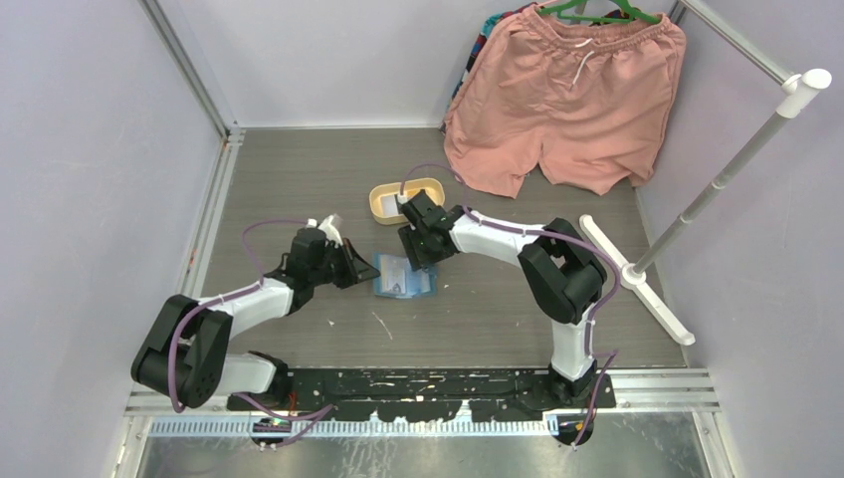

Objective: Take the credit cards out of the card holder

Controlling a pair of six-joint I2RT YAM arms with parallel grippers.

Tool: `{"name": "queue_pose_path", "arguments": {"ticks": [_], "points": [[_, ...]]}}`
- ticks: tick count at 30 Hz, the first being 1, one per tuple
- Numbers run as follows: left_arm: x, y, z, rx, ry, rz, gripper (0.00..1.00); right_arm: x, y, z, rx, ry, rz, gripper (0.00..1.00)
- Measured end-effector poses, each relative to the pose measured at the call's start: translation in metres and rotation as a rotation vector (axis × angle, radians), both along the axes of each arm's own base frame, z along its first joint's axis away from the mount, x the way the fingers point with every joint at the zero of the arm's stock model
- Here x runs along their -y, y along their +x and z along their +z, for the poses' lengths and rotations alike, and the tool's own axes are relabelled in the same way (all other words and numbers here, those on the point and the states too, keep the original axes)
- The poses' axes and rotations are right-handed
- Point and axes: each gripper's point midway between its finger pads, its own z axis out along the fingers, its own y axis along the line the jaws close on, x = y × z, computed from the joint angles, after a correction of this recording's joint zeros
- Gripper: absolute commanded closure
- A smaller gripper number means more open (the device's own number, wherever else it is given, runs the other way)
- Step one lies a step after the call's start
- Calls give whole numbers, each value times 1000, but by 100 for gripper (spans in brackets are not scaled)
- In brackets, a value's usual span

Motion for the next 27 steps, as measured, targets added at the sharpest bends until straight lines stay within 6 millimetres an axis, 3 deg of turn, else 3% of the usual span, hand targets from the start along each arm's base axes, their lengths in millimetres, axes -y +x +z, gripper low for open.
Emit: {"name": "queue_pose_path", "arguments": {"ticks": [9,14,18,23,25,27], "points": [[-3,2,-3,3,19,13,100,71,8,7,86,-318,-75,38],[-7,1,-8,-2,48,14,100,80,15,27,119,-342,-99,37],[-9,1,-11,-6,62,20,100,53,10,67,136,-145,-60,35],[-10,3,-18,-14,70,27,100,-17,-2,138,123,326,15,35],[-11,3,-25,-21,75,36,100,-43,-5,156,94,502,32,35],[-13,2,-32,-32,82,46,100,-61,-7,160,36,640,35,36]]}}
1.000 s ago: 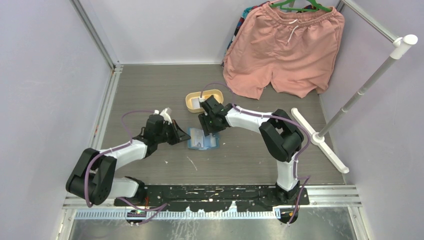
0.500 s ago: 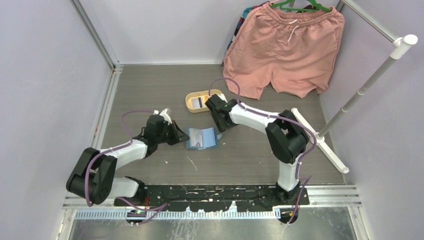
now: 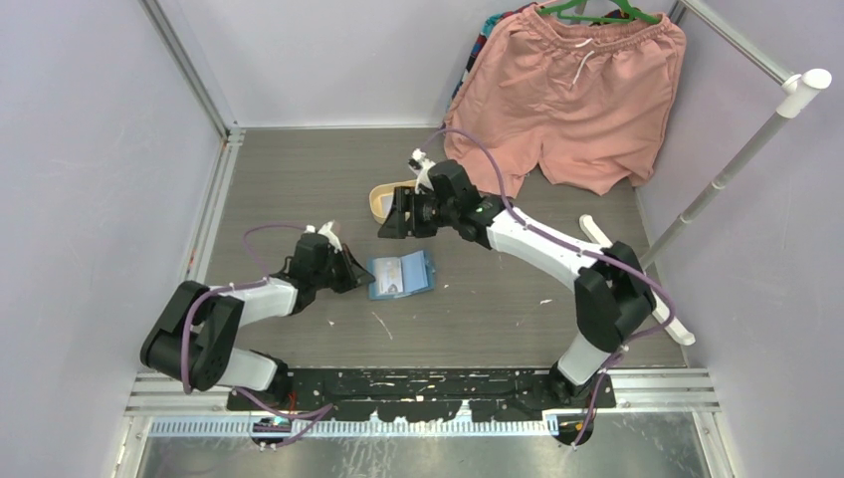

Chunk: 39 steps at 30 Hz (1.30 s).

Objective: Take the credit cards out of the card holder

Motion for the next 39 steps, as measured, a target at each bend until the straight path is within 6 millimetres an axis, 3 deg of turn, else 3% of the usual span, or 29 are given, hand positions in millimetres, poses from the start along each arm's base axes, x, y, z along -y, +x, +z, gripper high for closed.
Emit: {"name": "queue_pose_path", "arguments": {"ticks": [2,4,9,13,22,39], "points": [[-1,0,-5,-7,6,7,100,-9,-2,-12,-59,56,15,36],[-1,1,-10,-17,10,11,100,-15,-4,-36,-129,72,20,36],[1,7,-10,0,-4,16,100,-9,-18,-97,-278,33,2,36],[3,10,-11,4,-16,22,100,-3,-26,-118,-319,19,-11,37],[5,14,-11,18,-26,21,100,6,-31,-147,-331,-11,-32,38],[6,14,-11,18,-29,18,100,-2,-25,-144,-325,80,-58,39]]}}
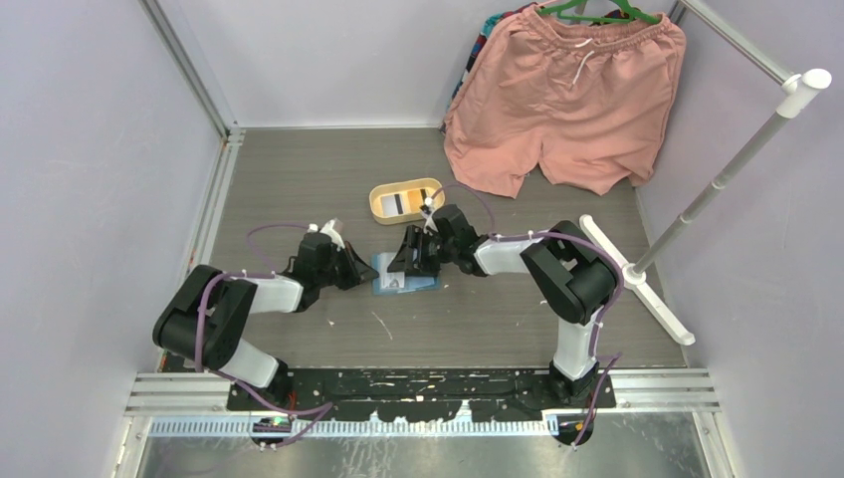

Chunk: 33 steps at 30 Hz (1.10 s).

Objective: Take the credit cards out of the card holder

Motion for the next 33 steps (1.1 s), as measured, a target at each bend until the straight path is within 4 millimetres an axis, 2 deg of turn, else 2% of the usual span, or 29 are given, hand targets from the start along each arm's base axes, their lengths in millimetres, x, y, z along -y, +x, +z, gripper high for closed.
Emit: {"name": "queue_pose_path", "arguments": {"ticks": [8,17,24,30,33], "points": [[0,1,0,3,-1,-1,100,-3,1,3,-24,129,-60,39],[-11,12,0,28,21,56,100,-12,17,7,-56,328,-132,39],[-14,16,0,37,30,74,100,-14,20,14,-69,430,-144,39],[-16,17,0,42,34,81,100,-15,20,19,-85,471,-136,43],[-16,18,0,44,37,84,100,-16,22,15,-94,442,-125,45]]}}
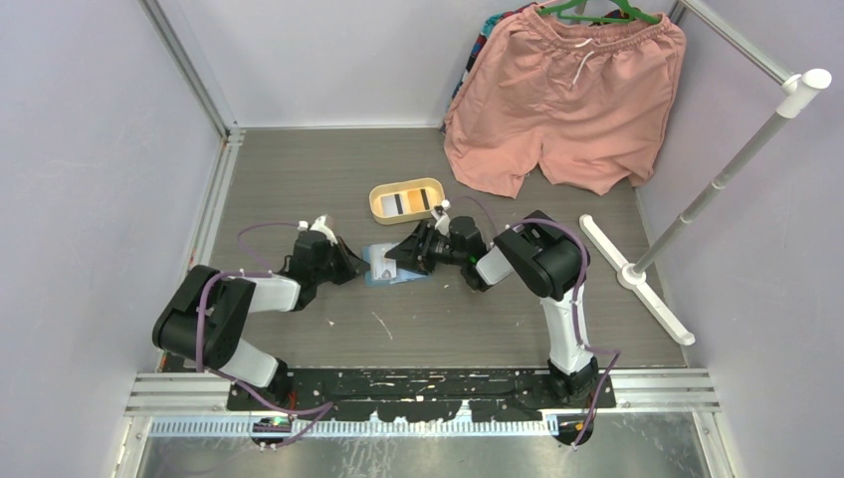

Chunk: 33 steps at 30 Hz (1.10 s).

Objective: Take the credit cards out of the card holder

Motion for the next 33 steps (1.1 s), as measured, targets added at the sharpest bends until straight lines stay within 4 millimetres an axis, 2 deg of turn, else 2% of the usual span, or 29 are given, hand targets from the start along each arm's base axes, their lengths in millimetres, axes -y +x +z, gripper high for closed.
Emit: {"name": "queue_pose_path", "arguments": {"ticks": [4,13,25,33], "points": [[-1,1,0,3,4,5,100,-1,3,-11,-2,-86,28,47],[-1,1,0,2,4,6,100,-2,2,-16,21,-192,71,52],[-1,1,0,3,5,4,100,-1,-1,-13,25,-163,58,55],[-1,1,0,3,6,3,100,1,-10,-6,-2,-93,56,58]]}}
